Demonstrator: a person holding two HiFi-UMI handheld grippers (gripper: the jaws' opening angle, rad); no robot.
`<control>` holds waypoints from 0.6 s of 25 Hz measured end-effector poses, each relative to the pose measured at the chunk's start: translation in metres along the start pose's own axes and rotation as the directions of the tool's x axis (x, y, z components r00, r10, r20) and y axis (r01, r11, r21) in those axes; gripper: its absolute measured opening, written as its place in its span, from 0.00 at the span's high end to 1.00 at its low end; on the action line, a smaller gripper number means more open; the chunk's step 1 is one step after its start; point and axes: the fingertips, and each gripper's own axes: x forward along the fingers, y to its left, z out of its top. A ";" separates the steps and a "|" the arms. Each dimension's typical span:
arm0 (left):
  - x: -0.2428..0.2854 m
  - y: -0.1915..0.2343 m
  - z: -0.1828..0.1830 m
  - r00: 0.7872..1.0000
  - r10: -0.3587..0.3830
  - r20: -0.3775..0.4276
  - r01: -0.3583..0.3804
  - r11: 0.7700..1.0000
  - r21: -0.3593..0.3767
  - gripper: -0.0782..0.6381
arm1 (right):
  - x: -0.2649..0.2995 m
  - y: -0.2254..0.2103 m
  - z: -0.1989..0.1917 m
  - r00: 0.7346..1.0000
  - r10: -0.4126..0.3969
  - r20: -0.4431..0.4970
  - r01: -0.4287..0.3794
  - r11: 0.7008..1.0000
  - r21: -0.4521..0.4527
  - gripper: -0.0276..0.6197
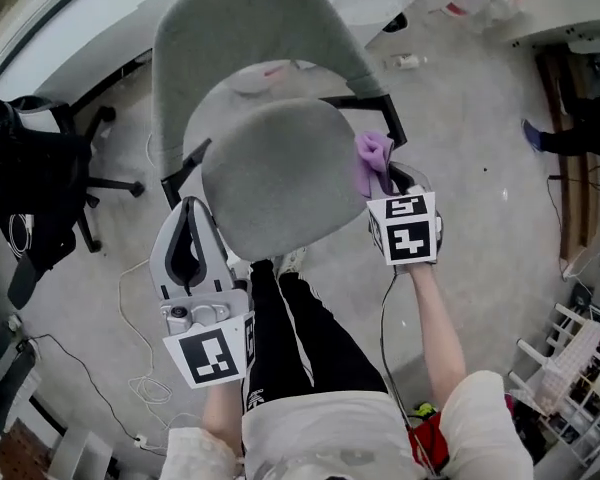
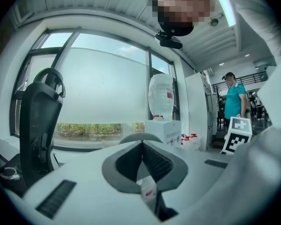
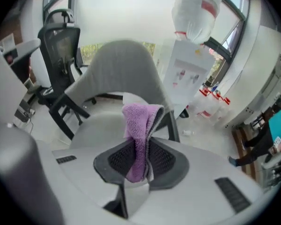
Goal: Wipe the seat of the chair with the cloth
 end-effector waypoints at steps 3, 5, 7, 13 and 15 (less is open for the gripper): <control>0.012 0.005 0.063 0.991 -0.007 0.133 0.006 1.000 0.010 0.87 | -0.053 0.001 0.085 0.978 -0.019 0.210 0.010 0.999 0.046 0.83; 0.012 0.006 0.105 0.983 -0.017 0.185 0.015 1.000 0.013 0.87 | -0.098 0.008 0.129 0.944 -0.037 0.327 0.016 0.998 0.066 0.83; -0.001 0.005 0.142 0.981 -0.026 0.192 0.026 1.000 0.001 0.87 | -0.151 0.020 0.150 0.914 -0.048 0.404 0.018 0.997 0.078 0.83; -0.028 0.002 0.226 0.973 -0.068 0.219 0.067 0.998 0.008 0.87 | -0.286 0.061 0.202 0.767 -0.029 0.641 -0.038 0.995 0.091 0.83; -0.035 -0.007 0.243 0.970 -0.105 0.221 0.105 0.994 0.011 0.87 | -0.322 0.071 0.213 0.699 -0.029 0.715 -0.040 0.996 0.080 0.83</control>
